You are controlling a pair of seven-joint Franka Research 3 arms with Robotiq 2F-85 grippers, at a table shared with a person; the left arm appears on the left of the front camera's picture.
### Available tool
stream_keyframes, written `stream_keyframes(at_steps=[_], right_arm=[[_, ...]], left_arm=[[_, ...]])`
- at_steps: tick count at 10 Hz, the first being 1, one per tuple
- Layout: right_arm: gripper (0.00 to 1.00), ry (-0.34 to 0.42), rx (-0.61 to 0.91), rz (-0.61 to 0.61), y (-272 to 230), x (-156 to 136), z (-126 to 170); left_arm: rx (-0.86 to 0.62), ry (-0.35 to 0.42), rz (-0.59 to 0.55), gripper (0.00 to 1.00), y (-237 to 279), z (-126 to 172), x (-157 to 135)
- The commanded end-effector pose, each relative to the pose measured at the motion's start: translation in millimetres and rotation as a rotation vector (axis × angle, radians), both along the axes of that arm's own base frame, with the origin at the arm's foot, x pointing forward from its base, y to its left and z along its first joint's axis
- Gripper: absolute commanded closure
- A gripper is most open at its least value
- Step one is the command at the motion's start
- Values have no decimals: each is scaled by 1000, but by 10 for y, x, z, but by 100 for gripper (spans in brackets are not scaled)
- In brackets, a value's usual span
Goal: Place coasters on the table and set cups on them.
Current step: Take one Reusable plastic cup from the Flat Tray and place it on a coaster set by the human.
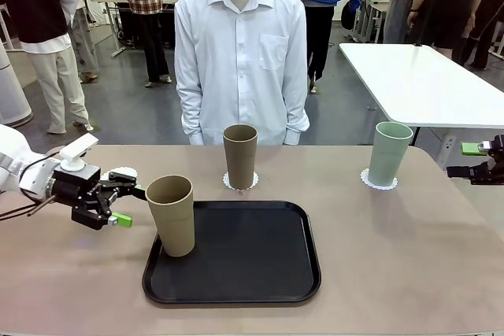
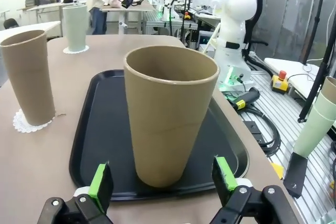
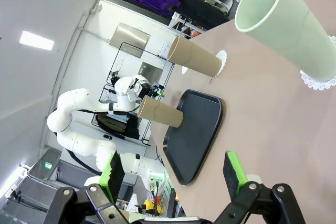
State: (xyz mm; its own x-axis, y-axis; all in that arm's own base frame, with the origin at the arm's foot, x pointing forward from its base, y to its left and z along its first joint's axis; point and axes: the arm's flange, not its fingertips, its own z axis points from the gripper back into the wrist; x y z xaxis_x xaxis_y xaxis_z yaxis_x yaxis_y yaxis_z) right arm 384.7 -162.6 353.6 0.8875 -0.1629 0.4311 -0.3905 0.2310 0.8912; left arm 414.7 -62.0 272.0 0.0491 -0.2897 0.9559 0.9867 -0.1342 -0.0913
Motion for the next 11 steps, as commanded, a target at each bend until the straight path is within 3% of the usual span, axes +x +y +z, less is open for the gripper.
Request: stream_keyframes(at_steps=[1, 6, 11], right_arm=[[0, -7, 5, 5, 10, 0, 8], [0, -7, 5, 5, 10, 0, 8], [0, -7, 5, 5, 10, 0, 8]], left_arm=[[-25, 26, -15, 0, -129, -36, 57], [-67, 20, -51, 0, -313, -251, 155], [-119, 84, -131, 0, -411, -302, 189]])
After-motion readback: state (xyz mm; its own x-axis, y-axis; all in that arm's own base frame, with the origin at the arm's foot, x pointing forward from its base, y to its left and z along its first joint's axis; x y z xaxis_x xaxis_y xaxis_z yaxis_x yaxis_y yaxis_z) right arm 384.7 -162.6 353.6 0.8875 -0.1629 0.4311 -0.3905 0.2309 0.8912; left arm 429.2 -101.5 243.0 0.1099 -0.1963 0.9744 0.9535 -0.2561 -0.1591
